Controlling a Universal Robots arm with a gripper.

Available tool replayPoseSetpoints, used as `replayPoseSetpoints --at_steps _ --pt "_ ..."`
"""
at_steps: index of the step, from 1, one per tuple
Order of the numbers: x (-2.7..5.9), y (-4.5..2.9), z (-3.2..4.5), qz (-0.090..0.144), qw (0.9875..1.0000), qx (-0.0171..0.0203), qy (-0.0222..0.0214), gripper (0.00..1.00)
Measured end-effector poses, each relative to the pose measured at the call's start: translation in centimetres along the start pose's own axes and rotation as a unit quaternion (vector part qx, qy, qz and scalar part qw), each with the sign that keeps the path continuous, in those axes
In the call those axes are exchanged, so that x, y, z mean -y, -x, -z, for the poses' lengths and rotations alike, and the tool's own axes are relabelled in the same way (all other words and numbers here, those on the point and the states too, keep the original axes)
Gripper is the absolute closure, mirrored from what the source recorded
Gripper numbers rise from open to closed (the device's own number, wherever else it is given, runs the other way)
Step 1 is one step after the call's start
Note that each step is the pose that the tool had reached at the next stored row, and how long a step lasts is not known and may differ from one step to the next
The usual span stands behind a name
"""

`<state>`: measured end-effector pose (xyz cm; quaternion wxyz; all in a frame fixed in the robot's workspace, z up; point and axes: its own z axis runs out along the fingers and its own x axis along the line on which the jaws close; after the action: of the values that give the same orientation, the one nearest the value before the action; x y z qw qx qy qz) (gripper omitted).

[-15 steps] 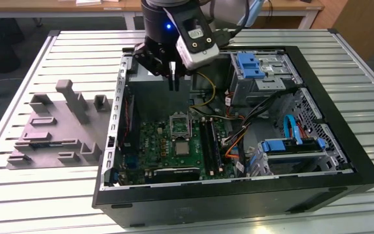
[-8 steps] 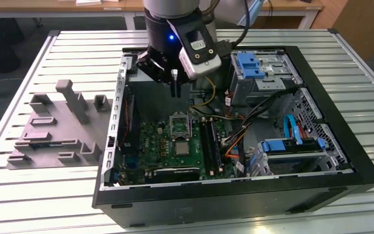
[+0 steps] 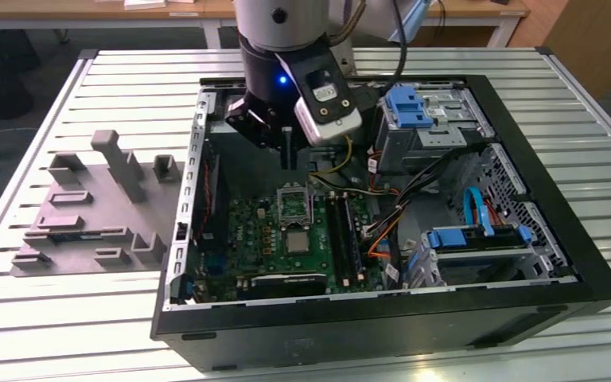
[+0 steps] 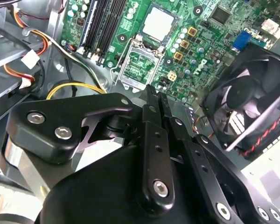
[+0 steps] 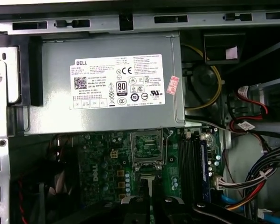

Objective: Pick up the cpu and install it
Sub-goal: 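Place the cpu into insertion slot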

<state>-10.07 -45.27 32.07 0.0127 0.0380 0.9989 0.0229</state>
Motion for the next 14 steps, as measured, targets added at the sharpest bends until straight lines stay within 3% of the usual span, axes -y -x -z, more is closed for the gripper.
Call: replayPoseSetpoints --at_steps 5,14 --pt "0.08 0.00 -0.73 0.000 1.0000 0.0000 0.0000 0.82" --pt "0.08 -0.01 -0.85 0.000 1.0000 0.0002 -0.0016 0.82"
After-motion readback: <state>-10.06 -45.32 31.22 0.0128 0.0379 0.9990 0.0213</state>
